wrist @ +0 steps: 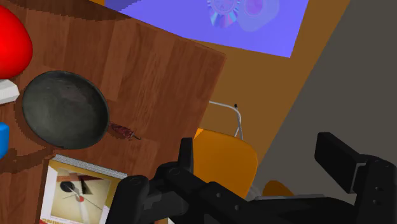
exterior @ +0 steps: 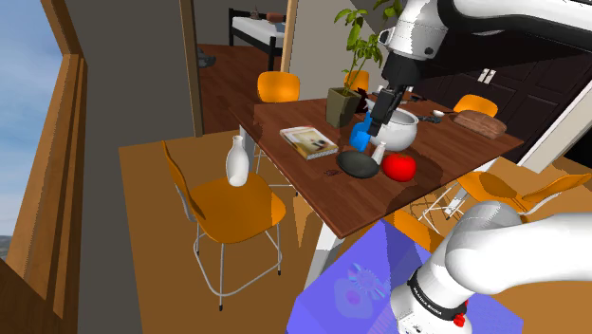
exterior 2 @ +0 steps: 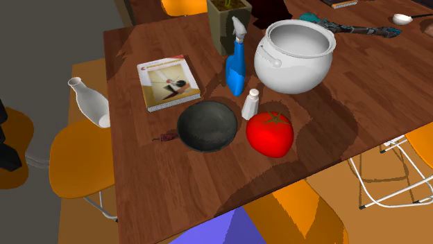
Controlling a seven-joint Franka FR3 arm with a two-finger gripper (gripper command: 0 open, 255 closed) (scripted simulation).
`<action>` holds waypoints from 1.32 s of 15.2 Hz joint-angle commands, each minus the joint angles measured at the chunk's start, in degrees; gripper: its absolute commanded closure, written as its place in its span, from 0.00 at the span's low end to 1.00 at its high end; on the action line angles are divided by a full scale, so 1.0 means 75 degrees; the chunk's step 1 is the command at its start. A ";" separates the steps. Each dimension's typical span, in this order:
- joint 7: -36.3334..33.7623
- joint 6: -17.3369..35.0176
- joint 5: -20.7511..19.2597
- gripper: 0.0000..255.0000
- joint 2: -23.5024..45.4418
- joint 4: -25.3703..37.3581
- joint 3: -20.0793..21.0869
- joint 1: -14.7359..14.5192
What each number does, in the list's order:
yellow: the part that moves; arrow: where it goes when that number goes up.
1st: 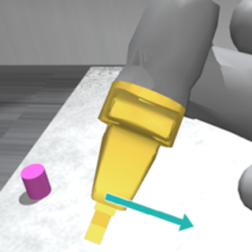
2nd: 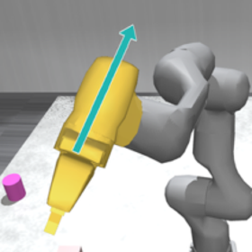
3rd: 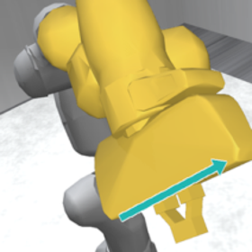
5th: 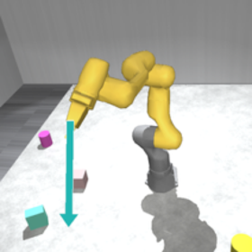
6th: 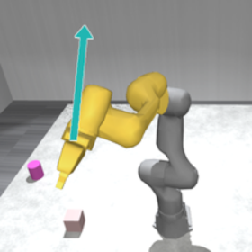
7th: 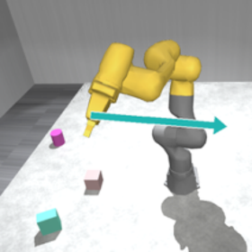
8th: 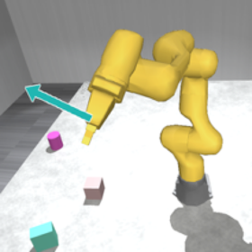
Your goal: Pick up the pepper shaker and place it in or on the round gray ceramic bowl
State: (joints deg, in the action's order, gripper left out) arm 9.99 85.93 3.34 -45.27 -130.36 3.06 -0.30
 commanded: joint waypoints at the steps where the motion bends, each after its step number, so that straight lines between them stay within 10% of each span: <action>1: 0.0000 0.0000 0.0000 0.00 0.0000 0.0000 0.0000 0.0000; 20: 0.3435 0.3081 -0.1975 0.00 0.1564 -0.1183 -0.2821 0.0745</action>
State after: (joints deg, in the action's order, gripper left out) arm 34.35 107.43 -11.01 -35.37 -139.76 -16.88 5.20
